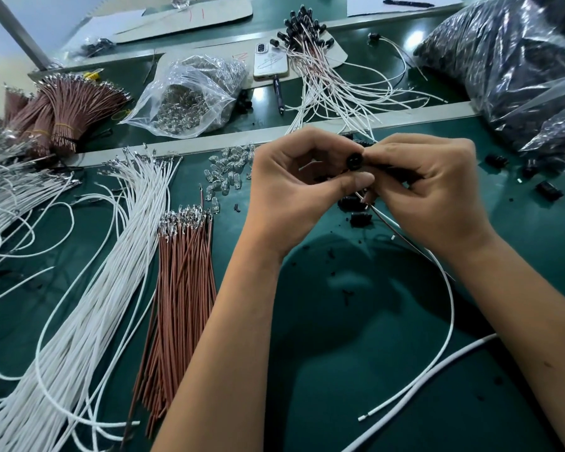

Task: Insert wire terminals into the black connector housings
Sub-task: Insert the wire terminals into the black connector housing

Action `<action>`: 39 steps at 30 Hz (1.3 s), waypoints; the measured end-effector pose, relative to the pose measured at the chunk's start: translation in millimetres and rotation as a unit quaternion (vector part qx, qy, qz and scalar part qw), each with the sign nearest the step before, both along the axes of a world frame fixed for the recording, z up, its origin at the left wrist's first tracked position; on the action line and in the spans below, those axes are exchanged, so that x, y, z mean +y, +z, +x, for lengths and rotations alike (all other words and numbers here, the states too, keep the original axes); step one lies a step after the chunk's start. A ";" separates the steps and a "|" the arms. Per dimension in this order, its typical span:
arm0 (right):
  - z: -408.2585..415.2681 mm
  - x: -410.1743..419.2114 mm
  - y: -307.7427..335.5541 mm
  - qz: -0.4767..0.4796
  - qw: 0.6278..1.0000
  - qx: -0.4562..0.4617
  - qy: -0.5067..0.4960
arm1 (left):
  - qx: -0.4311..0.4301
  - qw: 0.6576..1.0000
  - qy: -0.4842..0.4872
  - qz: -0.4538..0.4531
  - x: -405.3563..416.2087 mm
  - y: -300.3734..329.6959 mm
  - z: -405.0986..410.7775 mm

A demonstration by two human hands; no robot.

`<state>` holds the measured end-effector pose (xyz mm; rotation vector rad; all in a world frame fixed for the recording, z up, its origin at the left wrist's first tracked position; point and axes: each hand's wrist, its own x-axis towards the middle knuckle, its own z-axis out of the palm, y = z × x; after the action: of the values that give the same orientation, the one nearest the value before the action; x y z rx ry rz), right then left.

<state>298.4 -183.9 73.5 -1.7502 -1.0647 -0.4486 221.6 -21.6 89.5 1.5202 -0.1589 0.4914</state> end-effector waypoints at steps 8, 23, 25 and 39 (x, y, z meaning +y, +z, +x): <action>-5.5 1.1 3.0 -0.027 0.999 -0.014 -0.023 | -0.004 1.000 0.020 -0.014 -1.0 -1.8 1.6; -14.7 5.5 5.1 -0.059 0.996 -0.046 -0.050 | -0.026 0.998 0.005 -0.056 -7.8 -3.5 1.8; -13.5 5.4 4.0 -0.058 0.996 -0.047 -0.054 | -0.025 0.998 0.002 -0.064 -8.7 -3.6 2.4; -6.7 0.6 5.4 -0.039 0.999 -0.014 -0.019 | -0.010 0.993 -0.022 -0.115 -14.5 -4.4 3.1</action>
<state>291.7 -183.3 78.8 -1.8396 -1.0835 -0.4614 224.7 -36.0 85.1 1.2836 -0.1461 0.4731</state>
